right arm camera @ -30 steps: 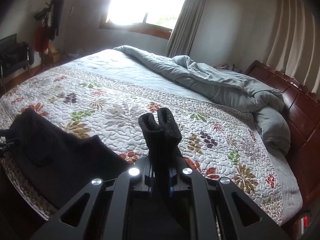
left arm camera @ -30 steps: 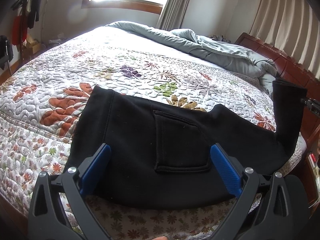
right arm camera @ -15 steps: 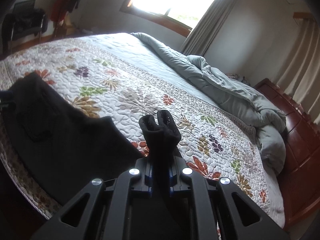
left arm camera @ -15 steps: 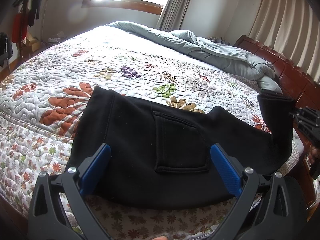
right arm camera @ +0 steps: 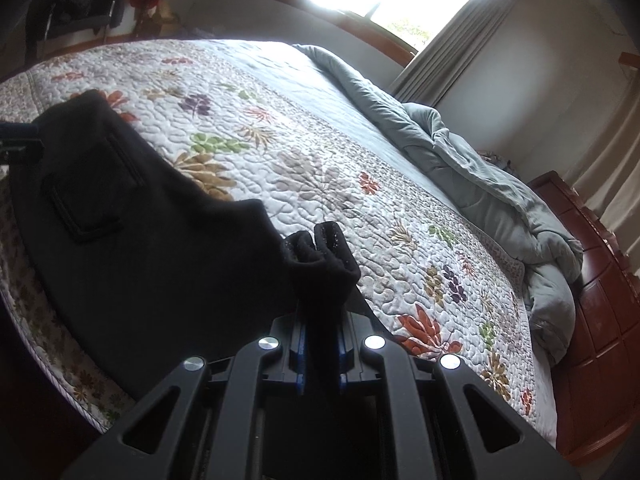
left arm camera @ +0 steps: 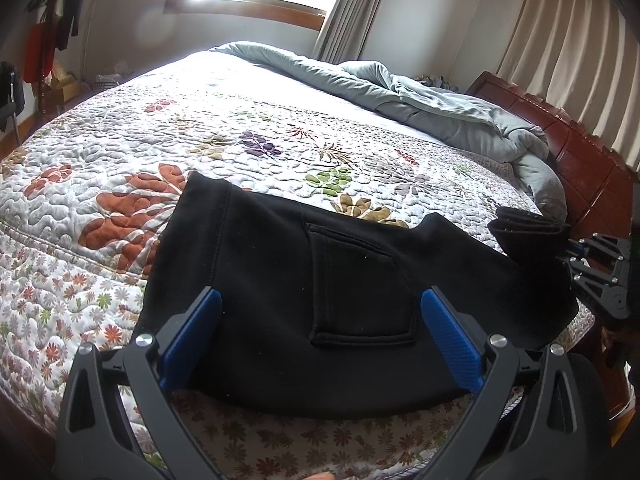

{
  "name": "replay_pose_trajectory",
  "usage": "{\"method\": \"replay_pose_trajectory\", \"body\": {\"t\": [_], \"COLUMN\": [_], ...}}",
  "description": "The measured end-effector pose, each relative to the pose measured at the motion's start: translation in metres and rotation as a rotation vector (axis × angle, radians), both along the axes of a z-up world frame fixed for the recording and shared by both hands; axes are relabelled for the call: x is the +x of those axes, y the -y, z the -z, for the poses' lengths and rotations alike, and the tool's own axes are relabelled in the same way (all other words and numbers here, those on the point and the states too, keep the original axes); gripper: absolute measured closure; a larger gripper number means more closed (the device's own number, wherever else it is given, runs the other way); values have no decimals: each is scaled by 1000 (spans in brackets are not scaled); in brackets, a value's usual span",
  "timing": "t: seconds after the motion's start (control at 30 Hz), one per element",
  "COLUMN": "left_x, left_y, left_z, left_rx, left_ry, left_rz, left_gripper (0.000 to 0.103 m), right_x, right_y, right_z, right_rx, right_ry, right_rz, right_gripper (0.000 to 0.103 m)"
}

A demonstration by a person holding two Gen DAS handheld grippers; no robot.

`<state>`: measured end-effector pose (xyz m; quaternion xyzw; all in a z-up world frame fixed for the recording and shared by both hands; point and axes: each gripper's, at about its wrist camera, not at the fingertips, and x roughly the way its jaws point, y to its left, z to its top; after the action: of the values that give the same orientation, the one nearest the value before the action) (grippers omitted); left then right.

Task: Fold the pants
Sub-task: 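Lower the held hem onto the folded trousers beside the left tool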

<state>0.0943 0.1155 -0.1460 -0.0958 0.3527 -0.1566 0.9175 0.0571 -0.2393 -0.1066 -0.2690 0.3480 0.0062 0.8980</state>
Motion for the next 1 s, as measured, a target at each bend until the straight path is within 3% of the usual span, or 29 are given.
{"method": "replay_pose_trajectory", "body": {"t": [0.27, 0.5, 1.0], "left_x": [1, 1, 0], "left_y": [1, 2, 2], "left_z": [2, 1, 2], "left_rx": [1, 1, 1], "left_ry": [-5, -5, -5], "left_rz": [6, 6, 8], "left_gripper": [3, 3, 4], "right_x": [-1, -10, -19], "right_y": [-11, -31, -47], "right_z": [14, 40, 76], "right_rx": [-67, -222, -362], "right_ry": [-10, -8, -36], "right_rz": [-28, -90, -165], "right_gripper": [92, 92, 92]}}
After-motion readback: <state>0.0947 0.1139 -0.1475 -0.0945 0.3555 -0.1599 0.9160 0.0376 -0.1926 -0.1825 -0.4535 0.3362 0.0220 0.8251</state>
